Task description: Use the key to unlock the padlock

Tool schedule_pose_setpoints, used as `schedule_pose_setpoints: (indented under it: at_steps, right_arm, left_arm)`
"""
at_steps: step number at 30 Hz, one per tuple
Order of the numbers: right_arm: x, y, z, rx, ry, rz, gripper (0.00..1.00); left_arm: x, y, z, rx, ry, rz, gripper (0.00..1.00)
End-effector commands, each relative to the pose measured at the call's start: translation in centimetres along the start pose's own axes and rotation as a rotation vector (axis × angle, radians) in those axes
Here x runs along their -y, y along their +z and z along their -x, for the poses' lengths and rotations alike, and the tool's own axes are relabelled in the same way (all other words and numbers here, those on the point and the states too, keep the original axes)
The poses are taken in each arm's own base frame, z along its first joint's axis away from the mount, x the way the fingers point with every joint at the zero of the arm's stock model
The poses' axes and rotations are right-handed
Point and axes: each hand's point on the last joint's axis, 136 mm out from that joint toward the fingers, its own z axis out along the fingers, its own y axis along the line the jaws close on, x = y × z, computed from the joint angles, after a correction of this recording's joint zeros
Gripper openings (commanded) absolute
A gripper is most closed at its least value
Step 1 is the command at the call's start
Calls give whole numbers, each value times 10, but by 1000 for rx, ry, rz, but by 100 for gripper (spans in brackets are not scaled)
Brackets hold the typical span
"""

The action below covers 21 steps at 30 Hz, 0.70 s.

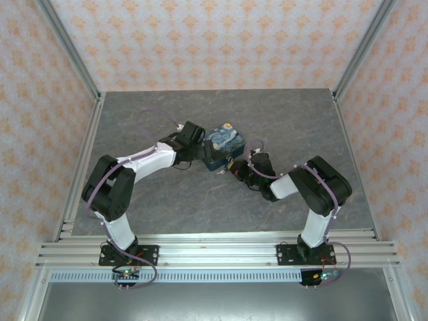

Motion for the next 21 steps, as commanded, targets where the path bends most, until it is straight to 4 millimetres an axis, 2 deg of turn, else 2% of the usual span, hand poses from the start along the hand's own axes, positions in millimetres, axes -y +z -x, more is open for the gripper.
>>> schedule_pose_setpoints:
  at_steps: [1,21]
  right_arm:
    - [15,-1,13,74,89,-33,0]
    - [14,-2,33,171,174,-36,0]
  left_arm:
    - [-27,4,-27,-67,41,111,100]
    - [-29,9,-34,-86,48,107,99]
